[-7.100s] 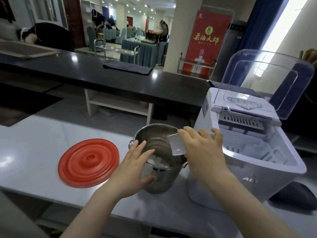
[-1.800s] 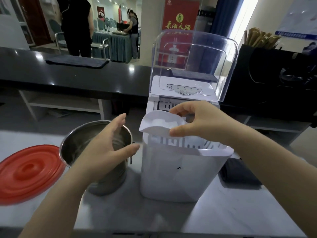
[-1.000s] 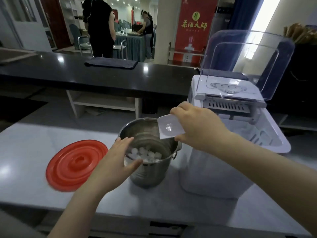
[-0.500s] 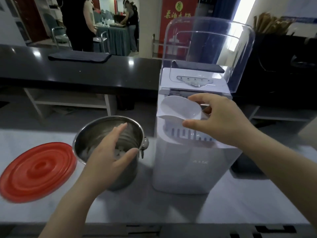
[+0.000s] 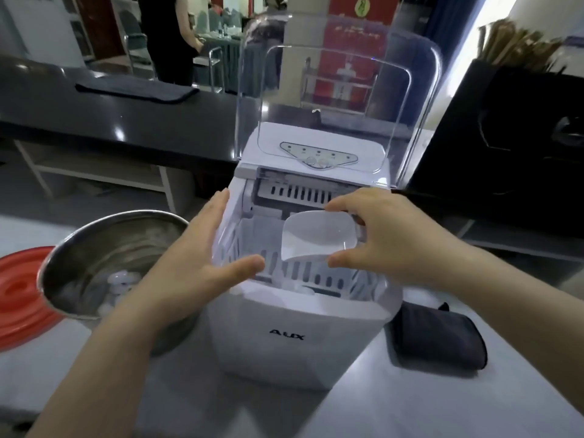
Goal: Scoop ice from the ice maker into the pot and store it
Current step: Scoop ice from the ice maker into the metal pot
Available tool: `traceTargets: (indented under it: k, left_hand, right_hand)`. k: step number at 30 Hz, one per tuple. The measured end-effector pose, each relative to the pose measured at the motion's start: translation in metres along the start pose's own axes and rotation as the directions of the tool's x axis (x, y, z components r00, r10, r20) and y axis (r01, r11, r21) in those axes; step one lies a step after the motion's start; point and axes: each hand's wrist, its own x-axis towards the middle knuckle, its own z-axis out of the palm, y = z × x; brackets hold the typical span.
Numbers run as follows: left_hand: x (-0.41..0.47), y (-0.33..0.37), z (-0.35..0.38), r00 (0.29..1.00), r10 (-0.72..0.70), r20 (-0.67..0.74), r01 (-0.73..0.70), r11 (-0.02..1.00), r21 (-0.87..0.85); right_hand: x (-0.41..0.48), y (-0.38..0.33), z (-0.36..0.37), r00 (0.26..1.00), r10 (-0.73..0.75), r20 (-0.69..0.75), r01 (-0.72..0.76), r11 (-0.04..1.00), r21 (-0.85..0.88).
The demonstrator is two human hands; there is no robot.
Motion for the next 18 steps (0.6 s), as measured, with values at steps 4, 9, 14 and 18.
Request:
traceTargets:
  k: [4,9,14,18]
  left_hand:
    - [0.003,0.009,0.001,0.992,-0.100,0.074,0.089,0.987,0.135]
    - [0.008,0.014,-0.005,0.961,-0.184,0.208,0.130,0.960,0.249]
    - [0.009,0.013,-0.008,0.947,-0.207,0.245,0.142,0.955,0.260]
    - [0.011,0.013,-0.013,0.934,-0.197,0.298,0.115,0.956,0.271]
  right_hand:
    - [0.005,0.002,-0.001,0.987,-0.032,0.157,0.054,0.989,-0.134]
    - [0.010,-0.005,-0.007,0.948,-0.032,0.317,0.143,0.932,-0.333]
    - [0.019,-0.013,0.002,0.895,-0.010,0.446,0.194,0.909,-0.369]
    - [0.021,-0.009,0.012,0.901,-0.007,0.434,0.146,0.946,-0.289]
